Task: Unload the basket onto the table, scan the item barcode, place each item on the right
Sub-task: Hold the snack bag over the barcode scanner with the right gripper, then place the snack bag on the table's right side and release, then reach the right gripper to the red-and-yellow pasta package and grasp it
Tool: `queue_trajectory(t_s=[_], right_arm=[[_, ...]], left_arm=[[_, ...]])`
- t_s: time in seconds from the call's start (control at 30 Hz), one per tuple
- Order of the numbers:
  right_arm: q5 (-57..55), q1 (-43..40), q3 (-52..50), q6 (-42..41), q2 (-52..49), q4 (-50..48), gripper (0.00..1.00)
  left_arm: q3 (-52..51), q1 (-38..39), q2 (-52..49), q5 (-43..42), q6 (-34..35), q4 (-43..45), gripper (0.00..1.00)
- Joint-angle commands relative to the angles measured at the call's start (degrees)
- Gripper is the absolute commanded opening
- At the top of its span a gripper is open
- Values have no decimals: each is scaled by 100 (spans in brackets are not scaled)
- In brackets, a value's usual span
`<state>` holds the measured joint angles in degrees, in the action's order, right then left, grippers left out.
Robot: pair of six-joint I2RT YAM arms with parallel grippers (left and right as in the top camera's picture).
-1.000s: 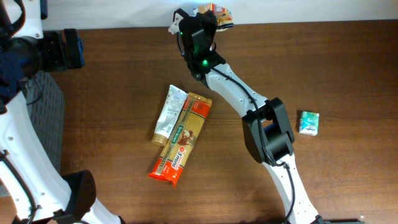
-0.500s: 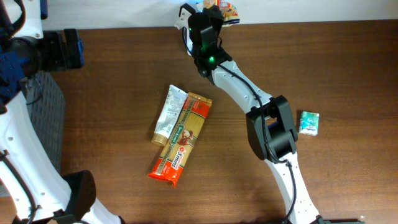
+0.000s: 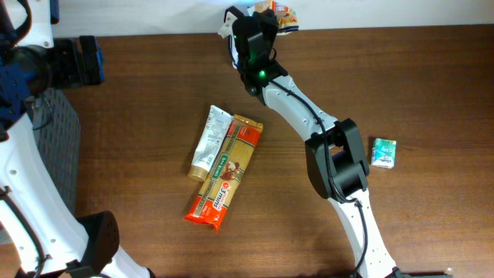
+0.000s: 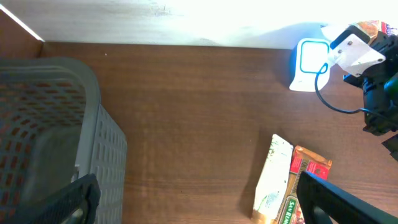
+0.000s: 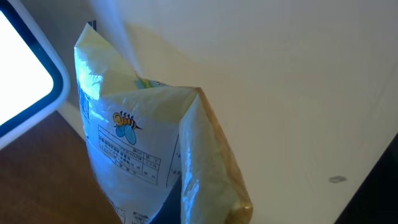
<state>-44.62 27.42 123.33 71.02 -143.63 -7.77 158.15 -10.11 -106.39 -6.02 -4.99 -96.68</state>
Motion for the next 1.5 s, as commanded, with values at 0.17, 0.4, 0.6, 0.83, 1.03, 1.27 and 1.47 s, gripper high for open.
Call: queue_trajectory(t_s=[0.17, 0.4, 0.6, 0.83, 1.03, 1.27, 1.47], right_arm=[[-258, 48, 7, -3989, 2992, 4210, 4], [3362, -1919, -186, -8592, 3624, 9641, 4], [4146, -3958, -1775, -8688, 3624, 8821, 4], [4277, -5171, -3049, -8786, 3637, 7875, 95], [5777, -4500, -1178, -8631, 3646, 8623, 99], [6824, -1558, -2511, -8658, 3143, 7051, 84], [6782, 603, -3123, -9005, 2680, 5176, 61]], left_arm=[[15, -31, 2, -61, -72, 0, 99], [15, -31, 2, -61, -70, -2, 99], [15, -31, 2, -61, -70, -2, 99], [15, -31, 2, -61, -70, -2, 99], [15, -31, 2, -61, -70, -2, 99], [15, -31, 2, -61, -72, -2, 99], [15, -31, 2, -61, -70, -2, 99]])
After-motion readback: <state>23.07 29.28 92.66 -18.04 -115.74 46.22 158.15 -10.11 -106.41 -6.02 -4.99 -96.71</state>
